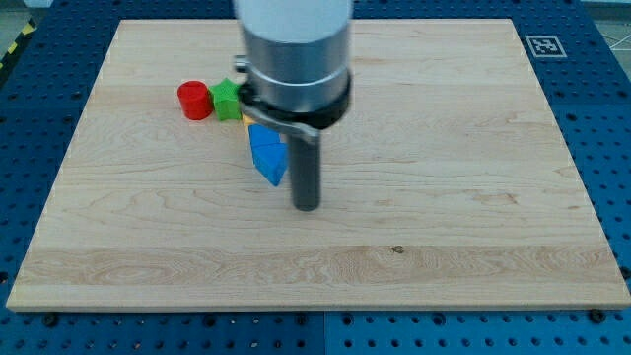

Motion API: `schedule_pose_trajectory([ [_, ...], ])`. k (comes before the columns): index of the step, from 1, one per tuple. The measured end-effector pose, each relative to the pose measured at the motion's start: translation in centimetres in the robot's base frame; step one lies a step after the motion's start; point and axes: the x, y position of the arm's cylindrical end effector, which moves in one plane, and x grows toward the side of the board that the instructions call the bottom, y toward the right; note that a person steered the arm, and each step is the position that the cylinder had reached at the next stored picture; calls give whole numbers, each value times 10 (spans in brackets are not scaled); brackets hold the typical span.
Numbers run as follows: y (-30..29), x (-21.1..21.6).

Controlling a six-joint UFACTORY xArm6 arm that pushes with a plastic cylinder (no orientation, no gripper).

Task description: Slide the blue triangle slightly left

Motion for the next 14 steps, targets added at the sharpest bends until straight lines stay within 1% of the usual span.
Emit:
schedule_pose_trajectory([
  [1,15,-9],
  [2,12,-10],
  [4,-21,-25],
  [7,-24,-28],
  [9,-46,-28],
  [10,-46,-29],
  [12,-46,-48],
  [14,-42,-48],
])
